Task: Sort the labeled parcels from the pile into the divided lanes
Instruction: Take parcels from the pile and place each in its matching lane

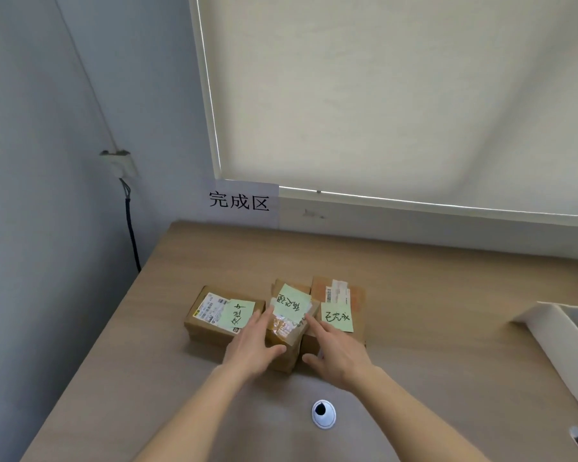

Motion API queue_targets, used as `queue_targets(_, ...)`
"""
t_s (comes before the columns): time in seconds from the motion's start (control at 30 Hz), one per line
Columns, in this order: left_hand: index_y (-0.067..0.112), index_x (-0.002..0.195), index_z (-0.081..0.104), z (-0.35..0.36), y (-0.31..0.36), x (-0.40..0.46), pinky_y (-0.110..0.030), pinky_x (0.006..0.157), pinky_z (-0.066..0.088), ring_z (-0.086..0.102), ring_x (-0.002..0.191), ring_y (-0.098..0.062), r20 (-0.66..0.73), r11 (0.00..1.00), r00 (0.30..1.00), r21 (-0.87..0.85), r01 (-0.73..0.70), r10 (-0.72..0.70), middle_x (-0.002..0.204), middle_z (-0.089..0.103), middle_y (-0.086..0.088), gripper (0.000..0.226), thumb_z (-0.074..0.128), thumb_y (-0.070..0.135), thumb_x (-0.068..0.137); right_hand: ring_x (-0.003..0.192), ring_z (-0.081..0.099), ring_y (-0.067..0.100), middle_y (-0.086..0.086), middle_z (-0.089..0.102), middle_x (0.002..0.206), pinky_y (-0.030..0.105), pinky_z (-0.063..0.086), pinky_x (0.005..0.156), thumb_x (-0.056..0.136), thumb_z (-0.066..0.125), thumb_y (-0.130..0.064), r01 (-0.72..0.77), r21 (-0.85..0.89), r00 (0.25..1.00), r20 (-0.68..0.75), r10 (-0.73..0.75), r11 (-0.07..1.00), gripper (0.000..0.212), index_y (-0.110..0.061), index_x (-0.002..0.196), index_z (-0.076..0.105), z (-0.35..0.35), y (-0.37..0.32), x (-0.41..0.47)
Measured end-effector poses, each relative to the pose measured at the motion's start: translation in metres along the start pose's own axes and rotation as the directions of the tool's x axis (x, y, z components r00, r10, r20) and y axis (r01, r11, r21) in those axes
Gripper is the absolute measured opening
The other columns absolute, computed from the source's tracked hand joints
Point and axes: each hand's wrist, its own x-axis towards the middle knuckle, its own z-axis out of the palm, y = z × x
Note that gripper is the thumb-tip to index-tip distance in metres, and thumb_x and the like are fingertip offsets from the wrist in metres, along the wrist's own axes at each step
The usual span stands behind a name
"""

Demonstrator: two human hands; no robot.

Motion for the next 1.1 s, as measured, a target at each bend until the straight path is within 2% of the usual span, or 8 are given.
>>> queue_targets(0.17, 0.033, 0.156, 0.024, 0.019, -0.012, 0.02, -0.036, 0.116, 0.032, 0.034, 0.143, -0.016, -0.018, 0.98, 0.998, -0.191, 0.048, -0.053, 0.155, 0.036, 0.008, 0.094, 0.079, 0.036, 0.08, 0.139, 0.043, 0.023, -0.004, 0.03, 0.162, 0.039, 0.048, 0.099, 0.094, 0.06, -0.056, 0.0, 0.003, 1.0, 0.013, 0.0, 1.0, 0.094, -0.033, 0.162, -0.001, 0.008, 0.0, 0.024)
queue_targets(0.33, 0.046, 0.151, 0.027, 0.03, -0.021, 0.025, -0.035, 0.103, 0.045, 0.051, 0.118, -0.013, 0.001, 0.971, 1.0, -0.235, 0.031, -0.031, 0.132, 0.055, 0.009, 0.096, 0.083, 0.042, 0.073, 0.145, 0.038, 0.026, -0.003, 0.016, 0.168, 0.042, 0.048, 0.103, 0.095, 0.063, -0.049, -0.009, 0.072, 0.998, 0.069, 0.004, 0.997, 0.093, -0.038, 0.161, -0.002, 0.015, 0.005, 0.033)
queue_targets(0.43, 0.043, 0.152, 0.028, 0.034, -0.019, 0.027, -0.03, 0.109, 0.038, 0.046, 0.128, -0.013, 0.008, 0.969, 1.0, -0.246, 0.011, -0.009, 0.141, 0.049, 0.01, 0.092, 0.082, 0.039, 0.077, 0.147, 0.035, 0.027, -0.005, 0.012, 0.169, 0.043, 0.043, 0.11, 0.101, 0.059, -0.037, 0.014, 0.123, 0.997, 0.069, -0.023, 0.992, 0.082, -0.037, 0.162, 0.004, 0.017, 0.01, 0.035)
queue_targets(0.53, 0.037, 0.152, 0.035, 0.039, -0.017, 0.028, -0.019, 0.105, 0.031, 0.041, 0.134, -0.009, -0.029, 0.965, 1.0, -0.264, -0.01, 0.002, 0.147, 0.045, 0.011, 0.087, 0.082, 0.031, 0.079, 0.147, 0.035, 0.024, -0.007, 0.02, 0.168, 0.039, 0.035, 0.116, 0.103, 0.056, -0.024, 0.039, 0.189, 0.998, 0.037, -0.046, 0.981, 0.071, -0.033, 0.161, 0.016, 0.022, 0.012, 0.038)
queue_targets(0.73, 0.035, 0.149, 0.041, 0.038, -0.003, 0.013, -0.033, 0.11, 0.042, 0.048, 0.132, -0.007, -0.079, 0.953, 0.996, -0.296, -0.066, 0.044, 0.148, 0.048, 0.013, 0.081, 0.081, 0.027, 0.079, 0.151, 0.028, 0.024, -0.005, 0.02, 0.168, 0.035, 0.028, 0.12, 0.104, 0.052, -0.014, 0.019, 0.256, 0.999, -0.032, -0.011, 0.966, 0.066, -0.03, 0.161, 0.022, 0.023, 0.014, 0.02)
queue_targets(0.9, 0.037, 0.148, 0.042, 0.019, 0.044, -0.008, -0.035, 0.105, 0.047, 0.054, 0.125, -0.009, -0.113, 0.941, 0.982, -0.29, -0.176, 0.149, 0.138, 0.052, 0.017, 0.078, 0.08, 0.025, 0.081, 0.147, 0.035, 0.027, -0.003, 0.022, 0.167, 0.035, 0.036, 0.115, 0.101, 0.05, -0.011, 0.016, 0.263, 0.992, -0.127, 0.018, 0.965, 0.067, -0.029, 0.16, 0.025, -0.014, 0.024, -0.024)
queue_targets(1.0, 0.035, 0.15, 0.039, 0.01, 0.097, -0.023, -0.037, 0.105, 0.047, 0.052, 0.126, -0.013, -0.126, 0.928, 0.957, -0.241, -0.284, 0.261, 0.142, 0.052, 0.01, 0.077, 0.078, 0.028, 0.084, 0.143, 0.039, 0.027, -0.001, 0.027, 0.164, 0.031, 0.037, 0.112, 0.099, 0.051, -0.008, -0.008, 0.268, 0.977, -0.203, 0.065, 0.963, 0.068, -0.027, 0.16, 0.027, -0.05, 0.044, -0.069)
queue_targets(1.1, 0.027, 0.151, 0.039, 0.011, 0.166, -0.049, -0.035, 0.105, 0.045, 0.053, 0.124, -0.016, -0.112, 0.901, 0.923, -0.205, -0.383, 0.367, 0.144, 0.052, 0.004, 0.076, 0.077, 0.025, 0.085, 0.137, 0.044, 0.031, 0.001, 0.032, 0.161, 0.037, 0.04, 0.11, 0.101, 0.051, -0.012, -0.082, 0.24, 0.951, -0.27, 0.148, 0.967, 0.065, -0.026, 0.16, 0.026, -0.088, 0.073, -0.128)
